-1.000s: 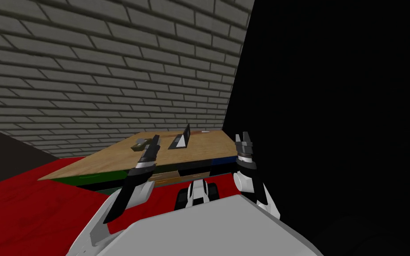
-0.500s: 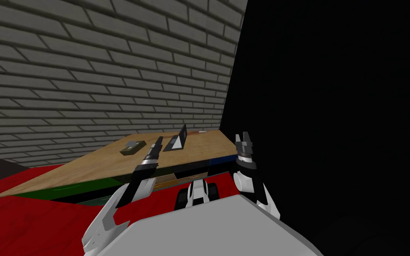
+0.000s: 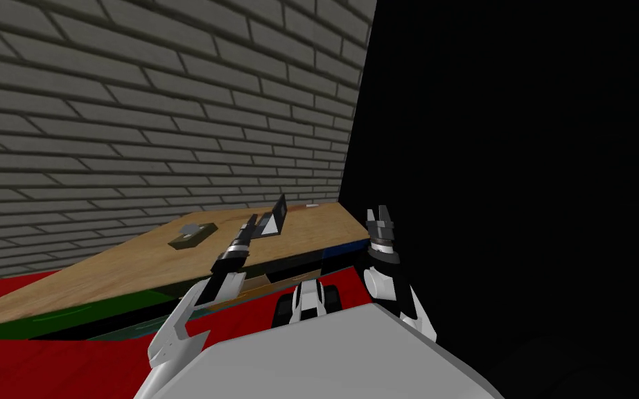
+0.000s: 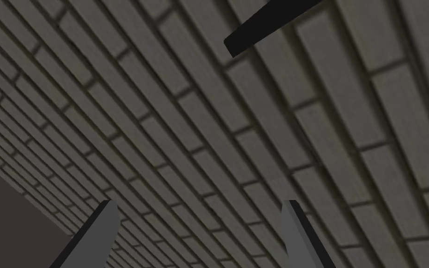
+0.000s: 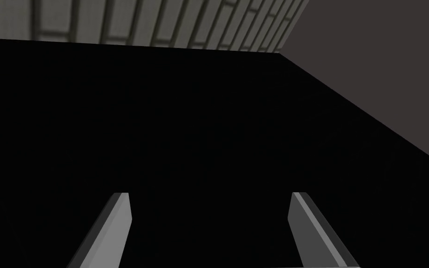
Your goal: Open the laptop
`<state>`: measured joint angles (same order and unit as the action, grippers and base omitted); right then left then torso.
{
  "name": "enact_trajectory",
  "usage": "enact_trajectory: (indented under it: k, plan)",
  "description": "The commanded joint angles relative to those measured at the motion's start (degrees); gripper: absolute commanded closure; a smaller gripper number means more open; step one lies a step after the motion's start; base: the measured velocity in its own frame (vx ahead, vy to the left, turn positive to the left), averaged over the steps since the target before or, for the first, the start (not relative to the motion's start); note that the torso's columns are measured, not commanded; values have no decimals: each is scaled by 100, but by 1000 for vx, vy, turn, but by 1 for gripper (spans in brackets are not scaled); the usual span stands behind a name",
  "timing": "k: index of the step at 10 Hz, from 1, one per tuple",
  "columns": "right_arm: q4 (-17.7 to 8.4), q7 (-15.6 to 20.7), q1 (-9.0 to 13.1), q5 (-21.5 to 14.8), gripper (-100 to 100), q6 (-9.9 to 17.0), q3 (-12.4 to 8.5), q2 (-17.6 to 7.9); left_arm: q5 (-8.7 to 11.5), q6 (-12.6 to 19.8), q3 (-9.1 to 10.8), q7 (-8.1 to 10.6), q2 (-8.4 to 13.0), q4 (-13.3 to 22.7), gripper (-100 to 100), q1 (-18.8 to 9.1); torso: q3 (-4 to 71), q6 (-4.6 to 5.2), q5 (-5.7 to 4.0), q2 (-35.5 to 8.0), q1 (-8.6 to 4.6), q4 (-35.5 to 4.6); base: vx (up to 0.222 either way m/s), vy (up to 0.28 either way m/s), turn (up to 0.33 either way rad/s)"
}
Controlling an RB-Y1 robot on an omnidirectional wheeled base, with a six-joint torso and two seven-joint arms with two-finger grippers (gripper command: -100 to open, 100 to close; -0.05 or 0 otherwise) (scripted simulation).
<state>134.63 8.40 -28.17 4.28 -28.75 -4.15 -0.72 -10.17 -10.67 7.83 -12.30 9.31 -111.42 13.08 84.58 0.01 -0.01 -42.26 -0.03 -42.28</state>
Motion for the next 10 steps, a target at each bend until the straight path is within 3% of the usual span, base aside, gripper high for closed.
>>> enact_trajectory:
  k: [1,10]
  plan:
    - [0,0,0,0,0,0,0,0,-137,371,54,-77,18,275,-100,-160,0,-1,0,-1,-1,0,23,-37,-106]
    - [0,0,0,0,0,0,0,0,-543,1404,265,-288,259,1308,-100,-817,0,1,0,0,-1,0,22,-32,-101]
